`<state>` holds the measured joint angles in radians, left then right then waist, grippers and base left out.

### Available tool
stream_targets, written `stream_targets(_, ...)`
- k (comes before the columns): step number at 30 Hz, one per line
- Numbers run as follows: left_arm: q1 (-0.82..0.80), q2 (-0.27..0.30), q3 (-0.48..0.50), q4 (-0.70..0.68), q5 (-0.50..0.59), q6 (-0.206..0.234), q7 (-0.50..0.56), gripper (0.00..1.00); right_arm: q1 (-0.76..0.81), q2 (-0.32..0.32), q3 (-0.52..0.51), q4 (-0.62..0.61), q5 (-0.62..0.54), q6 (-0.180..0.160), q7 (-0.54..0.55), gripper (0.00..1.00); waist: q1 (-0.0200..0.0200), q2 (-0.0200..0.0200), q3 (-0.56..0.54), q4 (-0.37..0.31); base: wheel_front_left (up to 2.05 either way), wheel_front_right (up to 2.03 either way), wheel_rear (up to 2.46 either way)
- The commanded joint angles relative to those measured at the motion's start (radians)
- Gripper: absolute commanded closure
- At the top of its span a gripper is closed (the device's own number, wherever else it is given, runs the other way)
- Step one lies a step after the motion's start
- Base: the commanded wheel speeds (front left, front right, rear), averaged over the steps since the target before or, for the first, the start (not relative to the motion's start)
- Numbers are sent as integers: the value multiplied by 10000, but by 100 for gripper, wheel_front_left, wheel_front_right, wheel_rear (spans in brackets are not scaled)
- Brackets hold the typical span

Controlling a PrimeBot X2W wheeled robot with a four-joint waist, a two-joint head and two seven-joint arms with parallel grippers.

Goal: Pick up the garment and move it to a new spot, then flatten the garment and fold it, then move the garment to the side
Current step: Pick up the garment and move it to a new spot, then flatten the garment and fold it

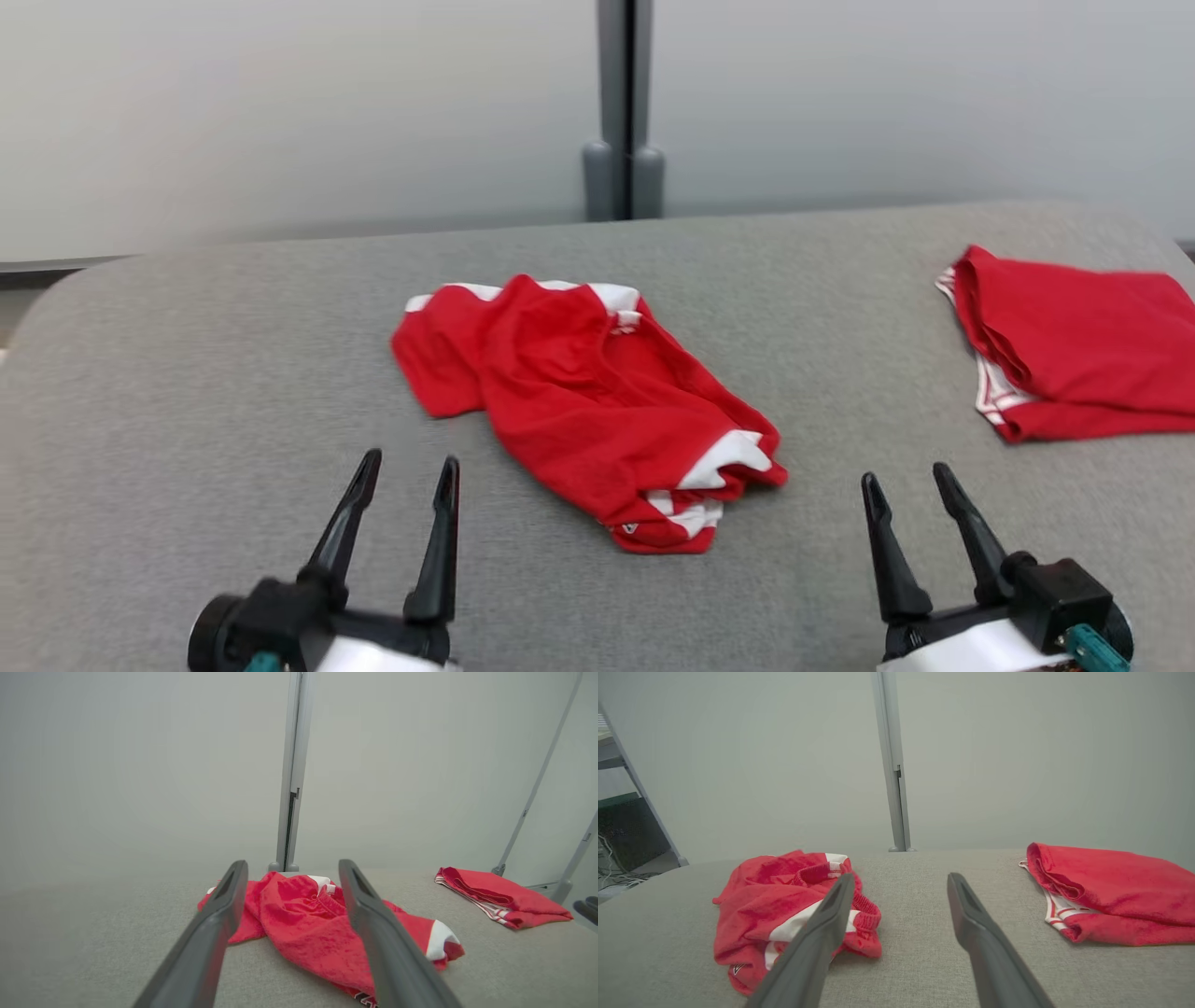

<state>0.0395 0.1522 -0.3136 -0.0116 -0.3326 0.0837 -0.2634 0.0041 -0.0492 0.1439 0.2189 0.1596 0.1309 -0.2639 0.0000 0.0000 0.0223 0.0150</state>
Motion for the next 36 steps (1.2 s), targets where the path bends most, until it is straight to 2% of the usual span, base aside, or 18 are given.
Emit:
stream_targets(1, 108, 6, 126, -64, 135, -40, -12, 0, 123, -28, 10, 33, 76, -5, -5, 0, 0, 0, -373, 406, 0, 0, 0)
stream_targets(7, 1354, -395, 1050, -53, 1611, -188, -12, 0, 386, -31, 178, 196, 181, -5, -5, 0, 0, 0, -645, 737, 0, 0, 0)
stream_targets(15, 1681, -779, 1594, 192, 2230, -436, -12, 0, 477, -132, 282, 224, 243, -5, -5, 0, 0, 0, -723, 760, 0, 0, 0)
stream_targets(19, 1243, -855, 1548, 269, 2411, -748, -13, 0, 360, -161, 261, 227, 230, -5, -5, 0, 0, 0, -610, 620, 0, 0, 0)
stream_targets(23, 347, -797, 1210, 604, 2833, -1247, -13, 0, 170, -169, 284, 176, 178, -5, -5, 0, 0, 0, -309, 366, 0, 0, 0)
stream_targets(28, -1859, -505, 318, 1580, 3654, -1755, -11, 0, -275, -180, 403, 36, 79, -5, -5, 0, 0, 0, 537, -260, 0, 0, 0)
stream_targets(36, -5927, -121, -1898, 4822, 5191, -2110, 11, 0, -1061, -158, 287, -122, 3, -5, -6, 0, 0, 0, 1978, -1402, 0, 0, 0)
